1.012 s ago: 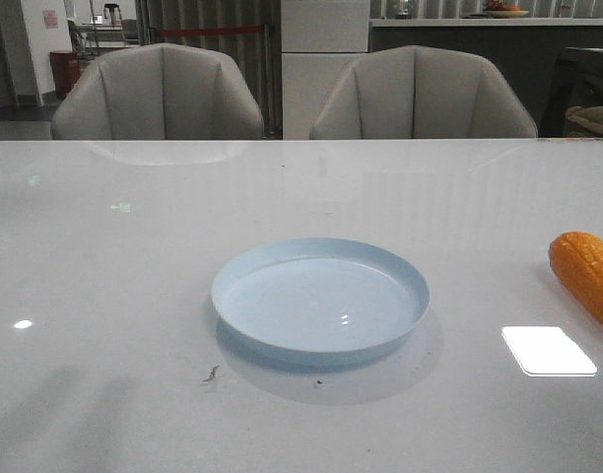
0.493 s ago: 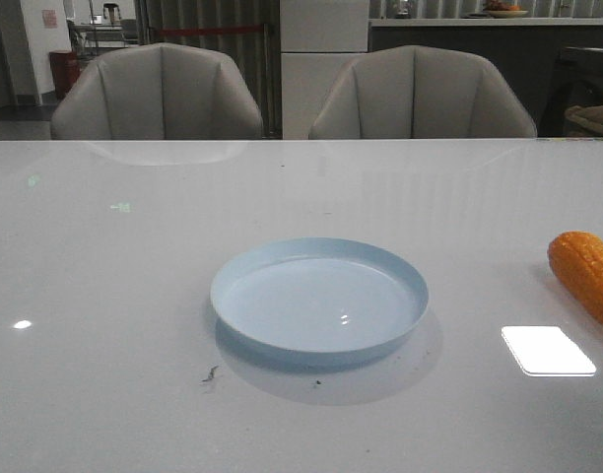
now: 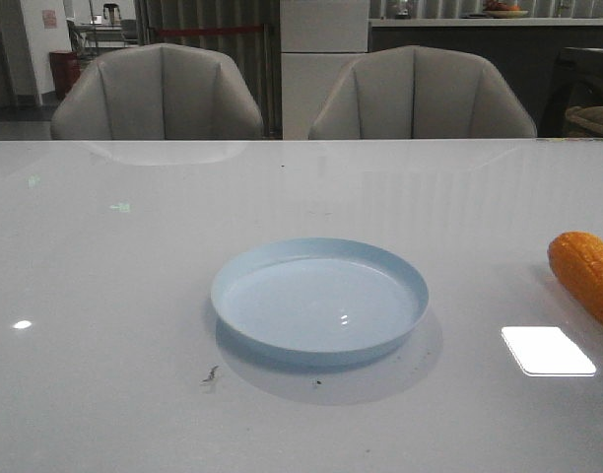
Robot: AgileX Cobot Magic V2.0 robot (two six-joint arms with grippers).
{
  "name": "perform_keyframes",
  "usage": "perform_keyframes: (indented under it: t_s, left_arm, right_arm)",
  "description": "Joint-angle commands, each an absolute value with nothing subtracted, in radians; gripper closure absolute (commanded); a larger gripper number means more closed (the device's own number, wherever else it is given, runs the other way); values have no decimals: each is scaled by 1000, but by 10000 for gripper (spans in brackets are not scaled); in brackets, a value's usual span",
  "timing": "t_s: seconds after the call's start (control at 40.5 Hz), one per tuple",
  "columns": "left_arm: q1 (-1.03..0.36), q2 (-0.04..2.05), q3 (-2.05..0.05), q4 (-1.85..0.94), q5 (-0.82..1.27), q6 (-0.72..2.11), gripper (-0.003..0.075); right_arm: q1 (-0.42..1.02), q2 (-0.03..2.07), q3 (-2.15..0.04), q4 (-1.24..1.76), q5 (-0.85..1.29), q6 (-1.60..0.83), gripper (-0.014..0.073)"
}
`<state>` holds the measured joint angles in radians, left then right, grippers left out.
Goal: Place corn on plate with both arms
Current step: 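Lower the right gripper onto the orange corn cob and grasp it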
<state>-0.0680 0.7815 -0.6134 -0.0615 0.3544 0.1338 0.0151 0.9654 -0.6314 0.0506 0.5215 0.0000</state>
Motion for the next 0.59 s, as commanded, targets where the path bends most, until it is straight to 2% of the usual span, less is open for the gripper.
perform_keyframes:
  t_s: [0.0,0.296,0.567]
  left_arm:
    - [-67,774,-640,-63,324,126,405]
    - [-67,774,-640,-63,382,126,405]
    - [-67,774,-640,-62,388,126,405]
  right_arm:
    - [-21,1083,-743,43,453,0,-9]
    - [-25,1429,-1060,44,625,0,-9]
    - [-20,1644,-1176,51,678,0,-9]
